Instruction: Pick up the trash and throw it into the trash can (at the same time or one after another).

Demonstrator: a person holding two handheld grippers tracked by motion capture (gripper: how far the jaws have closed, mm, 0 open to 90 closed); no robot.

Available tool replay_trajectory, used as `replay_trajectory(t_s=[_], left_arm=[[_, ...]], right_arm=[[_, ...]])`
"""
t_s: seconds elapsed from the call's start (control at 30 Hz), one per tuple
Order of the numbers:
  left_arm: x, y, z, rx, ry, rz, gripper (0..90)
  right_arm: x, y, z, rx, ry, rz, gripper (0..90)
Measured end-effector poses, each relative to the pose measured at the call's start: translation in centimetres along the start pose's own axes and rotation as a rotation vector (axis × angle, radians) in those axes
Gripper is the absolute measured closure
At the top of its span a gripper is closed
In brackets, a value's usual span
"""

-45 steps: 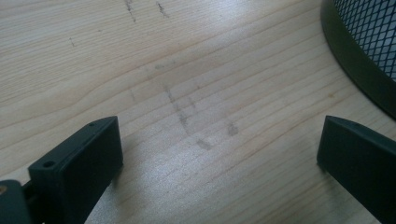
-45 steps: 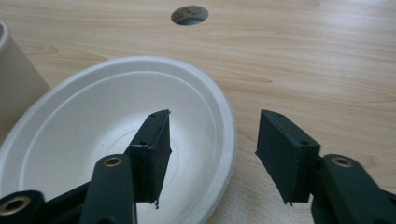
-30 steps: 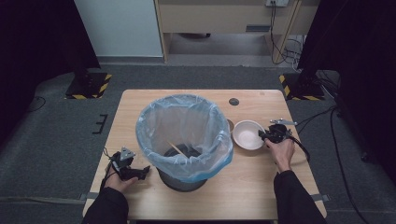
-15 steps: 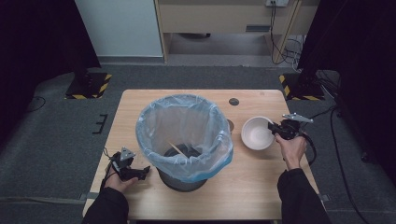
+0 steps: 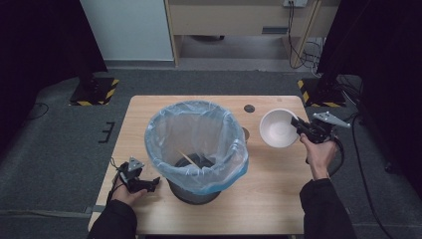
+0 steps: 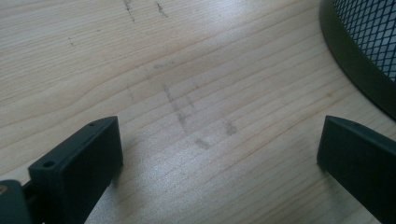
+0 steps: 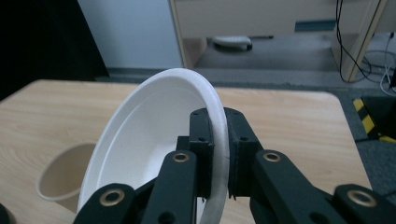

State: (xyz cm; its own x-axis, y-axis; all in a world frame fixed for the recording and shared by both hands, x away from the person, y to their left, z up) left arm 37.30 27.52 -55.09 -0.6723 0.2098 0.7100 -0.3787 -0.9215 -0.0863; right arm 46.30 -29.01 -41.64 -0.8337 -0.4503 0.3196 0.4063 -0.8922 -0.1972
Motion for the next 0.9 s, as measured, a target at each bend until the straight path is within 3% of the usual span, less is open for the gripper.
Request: replay_trajectory(t_s=[0.33, 0.43, 0.9], left_arm=[[0.0, 0.0, 0.0, 0.000, 0.000, 0.000, 0.0], [0.0, 0.0, 0.0, 0.000, 0.000, 0.000, 0.0], [0.0, 0.0, 0.0, 0.000, 0.000, 0.000, 0.0]], right_arm=[[2.8, -1.4, 3.4, -0.011, 0.160, 0.048, 83.2], [3.1, -1.8, 3.9, -0.008, 0.181, 0.062, 83.3], [6.4, -5.8, 7.6, 0.058, 0.346, 0.154, 83.3]])
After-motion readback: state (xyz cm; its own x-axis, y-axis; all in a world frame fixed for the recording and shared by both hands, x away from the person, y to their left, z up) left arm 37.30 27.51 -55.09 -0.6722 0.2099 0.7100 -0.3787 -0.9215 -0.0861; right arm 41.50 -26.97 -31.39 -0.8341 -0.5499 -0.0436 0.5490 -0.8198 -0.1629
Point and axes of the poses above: each handheld gripper's, and its own axes: x roughly backward along the jaws, z roughly out of its top, y roughly to its right, the point moved 2 cm from there along -x, roughly forward along the jaws, and after that the axes turned 7 degrees about z, right-handed, at the moved point
